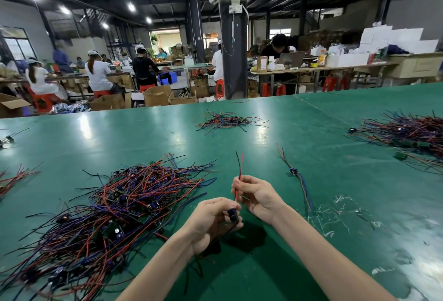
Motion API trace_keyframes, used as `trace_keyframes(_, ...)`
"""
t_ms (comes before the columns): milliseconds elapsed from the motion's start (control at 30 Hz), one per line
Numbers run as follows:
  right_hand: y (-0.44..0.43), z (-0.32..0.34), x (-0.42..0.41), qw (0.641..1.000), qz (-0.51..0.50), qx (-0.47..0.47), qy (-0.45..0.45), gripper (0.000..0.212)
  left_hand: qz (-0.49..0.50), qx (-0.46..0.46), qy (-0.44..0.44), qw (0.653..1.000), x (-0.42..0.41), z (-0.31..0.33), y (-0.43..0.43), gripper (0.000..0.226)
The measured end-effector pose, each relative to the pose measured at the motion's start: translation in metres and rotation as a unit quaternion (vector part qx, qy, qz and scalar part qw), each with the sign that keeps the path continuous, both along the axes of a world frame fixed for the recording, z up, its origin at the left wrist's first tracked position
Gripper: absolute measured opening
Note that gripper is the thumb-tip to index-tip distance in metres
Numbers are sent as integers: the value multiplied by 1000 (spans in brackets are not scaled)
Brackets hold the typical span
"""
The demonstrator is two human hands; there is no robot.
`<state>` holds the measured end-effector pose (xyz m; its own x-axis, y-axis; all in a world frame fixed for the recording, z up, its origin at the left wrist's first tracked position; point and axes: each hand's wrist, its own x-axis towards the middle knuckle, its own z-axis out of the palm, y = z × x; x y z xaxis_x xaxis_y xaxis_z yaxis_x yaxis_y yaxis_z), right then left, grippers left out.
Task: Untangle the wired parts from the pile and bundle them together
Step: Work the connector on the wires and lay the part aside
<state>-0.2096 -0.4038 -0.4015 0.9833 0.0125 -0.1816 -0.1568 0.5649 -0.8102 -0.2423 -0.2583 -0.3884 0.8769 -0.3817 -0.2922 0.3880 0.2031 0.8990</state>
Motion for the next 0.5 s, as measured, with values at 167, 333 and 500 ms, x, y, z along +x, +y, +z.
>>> trace_keyframes(167,0,-3,1,999,-25,-21,2,9,-2,4,-2,1000,0,0,-1,18)
trace_keyframes(333,-3,-4,3,998,-33,-45,-8,14,-5,9,-8,1000,1,-1,0,21)
trace_keyframes(500,-5,-6,5,998,-40,-45,-7,15,-4,31,-21,999,3,-2,2,24)
